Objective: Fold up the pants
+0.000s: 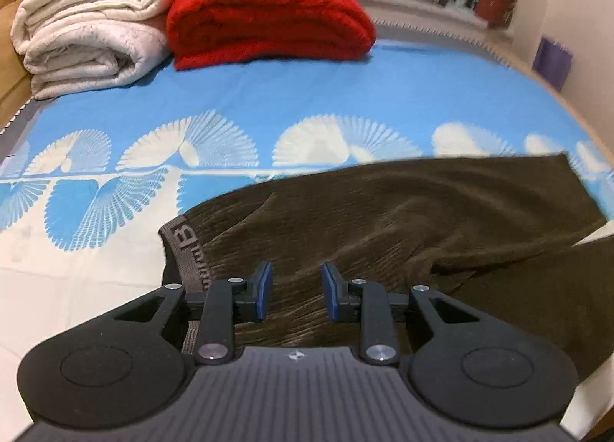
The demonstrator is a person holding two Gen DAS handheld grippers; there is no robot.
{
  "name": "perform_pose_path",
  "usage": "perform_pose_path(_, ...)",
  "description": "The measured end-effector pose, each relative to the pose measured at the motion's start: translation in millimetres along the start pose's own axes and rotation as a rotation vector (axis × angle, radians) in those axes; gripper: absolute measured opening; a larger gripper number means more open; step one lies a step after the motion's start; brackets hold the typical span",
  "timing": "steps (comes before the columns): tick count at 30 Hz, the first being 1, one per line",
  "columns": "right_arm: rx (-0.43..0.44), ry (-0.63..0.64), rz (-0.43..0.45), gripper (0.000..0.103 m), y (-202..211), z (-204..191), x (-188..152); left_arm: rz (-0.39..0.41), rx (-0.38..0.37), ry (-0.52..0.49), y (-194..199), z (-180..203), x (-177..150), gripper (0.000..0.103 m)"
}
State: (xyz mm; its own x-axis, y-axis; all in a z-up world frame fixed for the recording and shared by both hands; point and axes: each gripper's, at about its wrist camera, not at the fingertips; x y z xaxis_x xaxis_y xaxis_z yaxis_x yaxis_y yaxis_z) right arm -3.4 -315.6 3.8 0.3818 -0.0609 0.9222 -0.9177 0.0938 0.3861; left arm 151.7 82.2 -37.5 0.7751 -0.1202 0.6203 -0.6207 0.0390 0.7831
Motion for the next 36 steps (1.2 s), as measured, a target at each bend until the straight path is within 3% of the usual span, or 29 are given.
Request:
perform_pose_path(4, -0.016, 0.009, -0.009, 0.053, -0.2, -1.9, -0.5, -0.016, 0.009, -0.019, -5.6, 4.6, -0.4, 0.031)
perform_pose_path(8, -0.029, 0.074, -0.024, 0.053, -2.9, -7.6, -4.3, -0.063, 0.069, -0.061, -14.0, 5.9, -6.3, 0.034)
perform_pose_path(13, -0.035, 0.132, -0.043, 0.053, -5.7, -12.1, -7.9, -0.093, 0.09, -0.037, -19.1, -7.1, -13.5, 0.039)
perform_pose_path(22, -0.033, 0.034, -0.036, 0.053, -3.2, -1.5, -4.7, -0.075, 0.081, 0.033, -11.4, -25.1, -10.8, 0.039)
perform_pose_path(26, -0.041, 0.042, -0.035, 0.053, -5.6, -2.0, -5.0, -0.066, 0.086, 0.043, -10.5, -30.0, -9.5, 0.028)
perform_pose_path(29, -0.043, 0.04, -0.036, 0.045, -7.4, -2.7, -4.8, -0.064, 0.085, 0.066, -9.4, -33.3, -7.8, 0.025)
perform_pose_path(31, -0.034, 0.039, -0.038, 0.032, -8.2, -3.1, -4.9, -0.058, 0.082, 0.068, -8.4, -33.1, -7.2, 0.025)
perform_pose_path(36, -0.036, 0.061, -0.037, 0.029, -10.7, -4.9, -5.1, -0.069, 0.069, 0.071, -10.5, -32.4, -7.7, 0.025)
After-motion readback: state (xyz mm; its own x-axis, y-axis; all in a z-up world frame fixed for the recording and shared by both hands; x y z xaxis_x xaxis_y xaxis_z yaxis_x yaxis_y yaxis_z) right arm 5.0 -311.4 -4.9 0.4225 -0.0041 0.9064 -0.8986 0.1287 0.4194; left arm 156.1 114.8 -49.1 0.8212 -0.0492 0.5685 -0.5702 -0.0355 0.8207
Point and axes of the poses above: each gripper's, at about its wrist camera, not at the fingertips, and y roughly against the way its jaws point, z to its right, x to its top, and after that the axes turned 2 degrees about x, right-handed
